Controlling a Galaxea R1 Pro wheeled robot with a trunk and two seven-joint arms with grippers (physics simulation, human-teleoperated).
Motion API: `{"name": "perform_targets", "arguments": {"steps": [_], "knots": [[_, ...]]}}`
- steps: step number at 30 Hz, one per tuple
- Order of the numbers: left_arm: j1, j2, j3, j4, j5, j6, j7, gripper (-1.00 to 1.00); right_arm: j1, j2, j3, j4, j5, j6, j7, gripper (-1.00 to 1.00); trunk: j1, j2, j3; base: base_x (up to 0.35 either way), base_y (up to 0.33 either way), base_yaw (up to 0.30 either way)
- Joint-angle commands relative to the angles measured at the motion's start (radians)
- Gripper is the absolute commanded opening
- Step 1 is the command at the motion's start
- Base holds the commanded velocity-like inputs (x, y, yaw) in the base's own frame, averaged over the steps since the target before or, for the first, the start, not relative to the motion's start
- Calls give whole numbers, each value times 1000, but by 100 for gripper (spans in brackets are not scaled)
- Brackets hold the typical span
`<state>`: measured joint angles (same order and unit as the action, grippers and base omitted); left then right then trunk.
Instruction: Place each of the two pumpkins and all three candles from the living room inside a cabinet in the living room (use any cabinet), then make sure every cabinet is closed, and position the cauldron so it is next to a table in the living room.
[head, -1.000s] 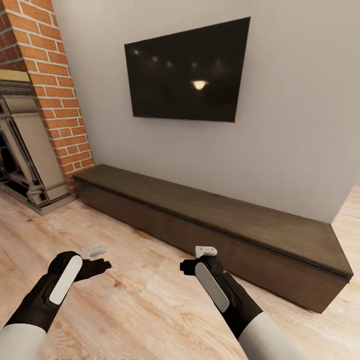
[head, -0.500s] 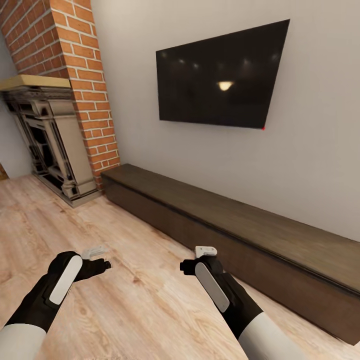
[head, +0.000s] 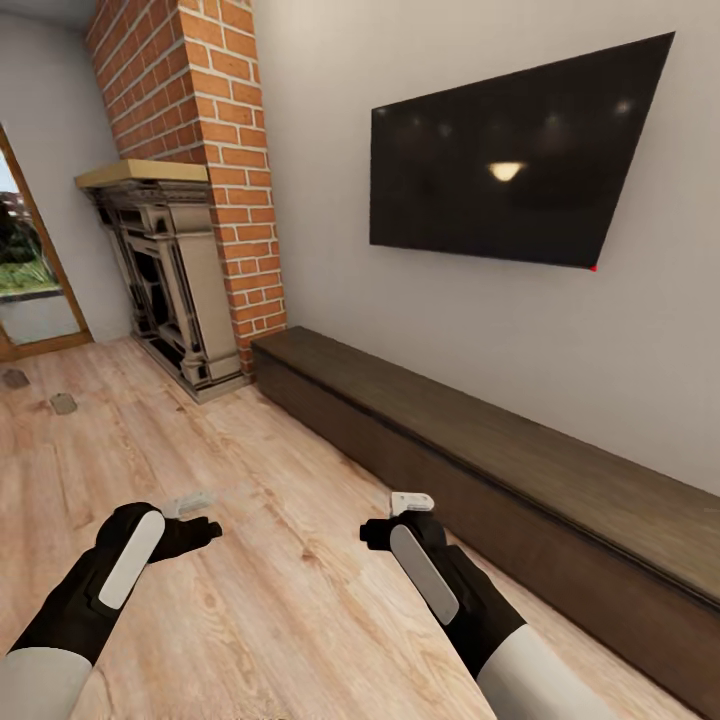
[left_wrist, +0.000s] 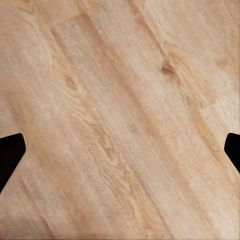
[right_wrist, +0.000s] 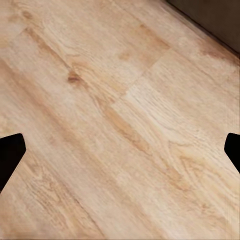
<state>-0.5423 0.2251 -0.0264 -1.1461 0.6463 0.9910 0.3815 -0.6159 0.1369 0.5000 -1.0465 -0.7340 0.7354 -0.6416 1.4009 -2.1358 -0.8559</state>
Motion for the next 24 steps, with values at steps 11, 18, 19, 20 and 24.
{"name": "perform_targets", "arguments": {"steps": [11, 18, 19, 20, 24], "knots": [[-1, 2, 26, -1, 10, 1, 11, 100, -1, 0, 3, -1, -10, 1, -10, 100, -42, 77, 34, 0, 0, 290], [-1, 3, 34, 0, 10, 1, 11, 100, -1, 0, 4, -1, -10, 1, -10, 100, -46, 84, 37, 0, 0, 290], [-1, 3, 34, 0, 10, 1, 11, 100, -1, 0, 4, -1, -10, 1, -10, 100, -46, 84, 37, 0, 0, 290], [-1, 3, 34, 0, 10, 1, 11, 100, -1, 0, 6, -1, -10, 1, -10, 100, -46, 84, 37, 0, 0, 290], [-1, 3, 34, 0, 10, 1, 11, 100, -1, 0, 28, -1, -9, 0, -10, 100, -46, 84, 37, 0, 0, 290]]}}
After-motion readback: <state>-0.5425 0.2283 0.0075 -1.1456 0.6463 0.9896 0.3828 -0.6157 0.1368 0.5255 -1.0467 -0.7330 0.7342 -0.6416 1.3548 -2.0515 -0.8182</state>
